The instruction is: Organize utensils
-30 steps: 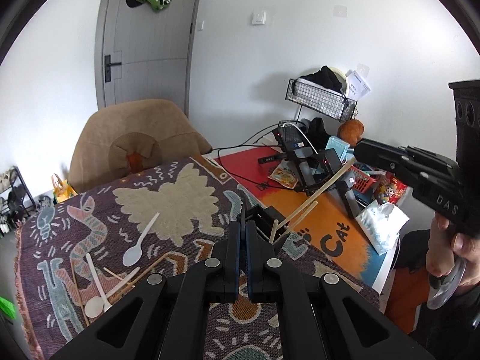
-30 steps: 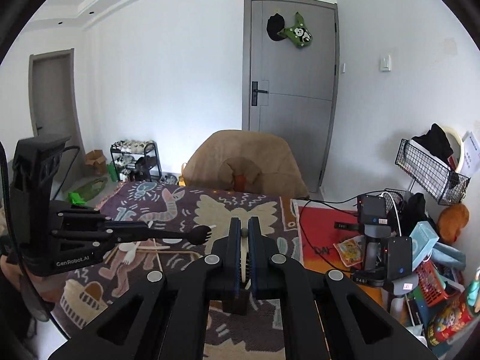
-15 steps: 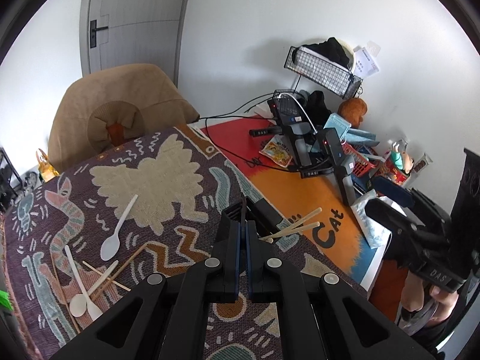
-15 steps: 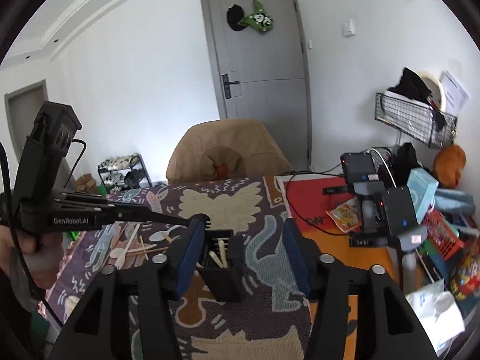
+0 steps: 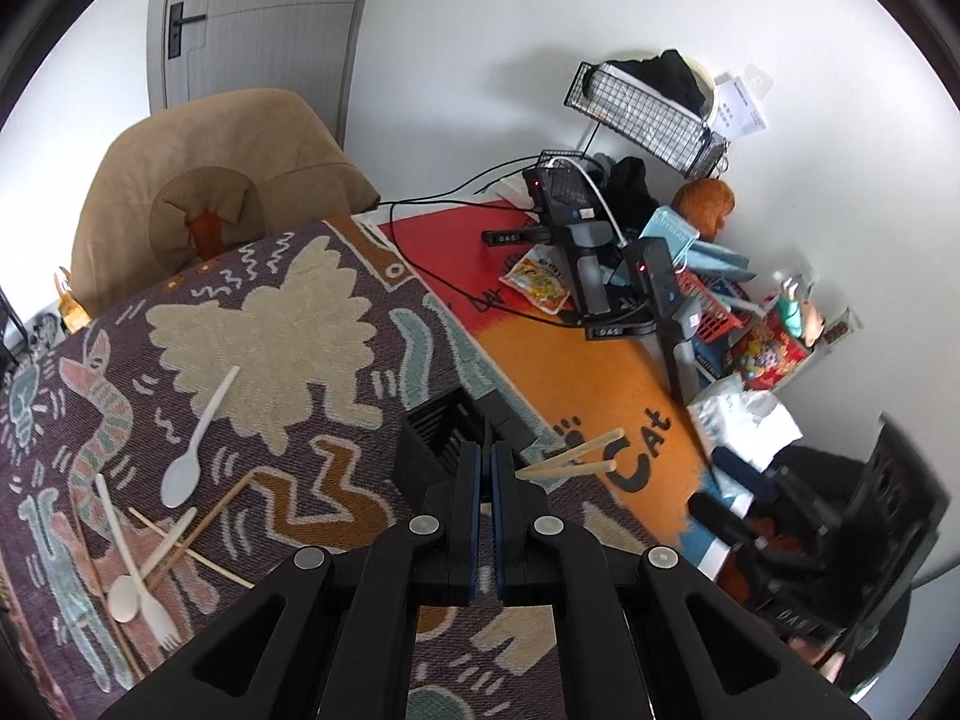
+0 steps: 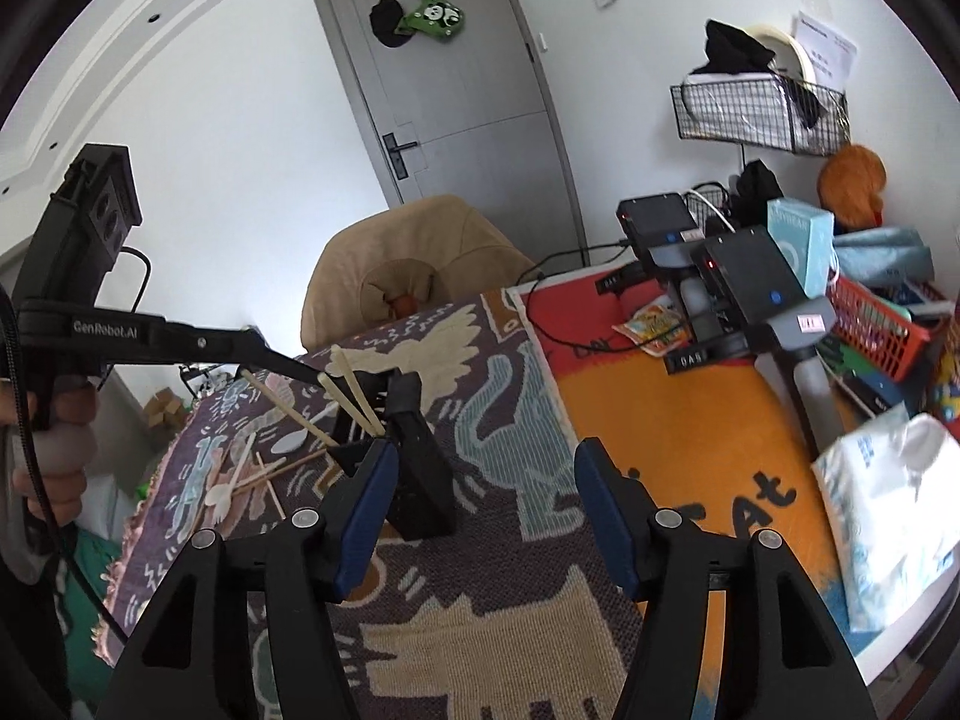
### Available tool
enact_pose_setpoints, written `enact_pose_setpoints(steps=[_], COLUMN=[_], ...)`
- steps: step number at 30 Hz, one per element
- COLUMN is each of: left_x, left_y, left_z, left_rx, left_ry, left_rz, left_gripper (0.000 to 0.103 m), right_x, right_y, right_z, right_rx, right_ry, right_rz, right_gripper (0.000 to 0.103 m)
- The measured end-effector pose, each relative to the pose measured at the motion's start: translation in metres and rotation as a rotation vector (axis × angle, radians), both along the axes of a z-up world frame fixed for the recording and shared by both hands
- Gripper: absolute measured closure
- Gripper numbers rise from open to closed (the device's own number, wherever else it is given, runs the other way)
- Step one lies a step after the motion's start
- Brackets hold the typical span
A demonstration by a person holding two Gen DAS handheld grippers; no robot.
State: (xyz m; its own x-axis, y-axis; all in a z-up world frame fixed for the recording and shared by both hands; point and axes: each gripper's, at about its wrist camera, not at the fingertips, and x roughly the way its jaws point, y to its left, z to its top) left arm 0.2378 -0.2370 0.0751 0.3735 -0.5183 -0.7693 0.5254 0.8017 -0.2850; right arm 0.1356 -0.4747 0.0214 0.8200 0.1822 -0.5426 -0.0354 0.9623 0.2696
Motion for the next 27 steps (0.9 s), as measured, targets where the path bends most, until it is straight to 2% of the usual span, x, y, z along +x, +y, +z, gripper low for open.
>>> enact_pose_setpoints(steps=[8, 10, 12, 14, 17, 19, 21, 23, 27], left_x=[0.002, 0.003, 0.002, 0.0, -0.003, -0.006, -0.01, -0.016, -0.026], left_y=[0.005, 0.009, 0.017, 0.026, 0.04, 0.046, 0.053, 0.06, 0.077], left_z=[-0.002, -0.005, -0.007, -0.007, -0.005, -0.003, -0.001, 0.001, 0.003], left_rx=[-0.032, -0.041, -0.049, -0.063, -0.069, -0.066, -0.064, -0.07, -0.101], left_ry=[0.019, 0.029, 0.028, 0.006, -0.023, -0.044, -0.078, -0.109, -0.144], left_rz=[0.029, 0.037, 0.056, 0.076, 0.102, 0.116, 0.122, 0.125, 0.153], left_gripper=[0.099, 0.091, 0.062, 0.047, 0.041, 0.033, 0.021, 0.018, 0.005], right_x=[-0.006, -0.006, -0.006, -0.005, -0.004, -0.003, -0.003, -0.003, -0.007], right_y=[0.01, 0.013, 0.016, 0.02, 0.027, 0.031, 0.037, 0.045, 0.053], right_z=[-0.014, -0.018, -0.021, -0.025, -0.029, -0.03, -0.03, -0.03, -0.025], right_rx=[0.009, 0.011, 0.01, 0.009, 0.008, 0.007, -0.004, -0.023, -0.015], right_ry=[0.019, 0.025, 0.029, 0.036, 0.041, 0.042, 0.04, 0.035, 0.002], right_rz=[0.021, 0.023, 0.025, 0.03, 0.039, 0.047, 0.054, 0.067, 0.059], right_gripper=[0.042, 0.042, 0.042, 0.042, 0.042, 0.042, 0.042, 0.04, 0.011])
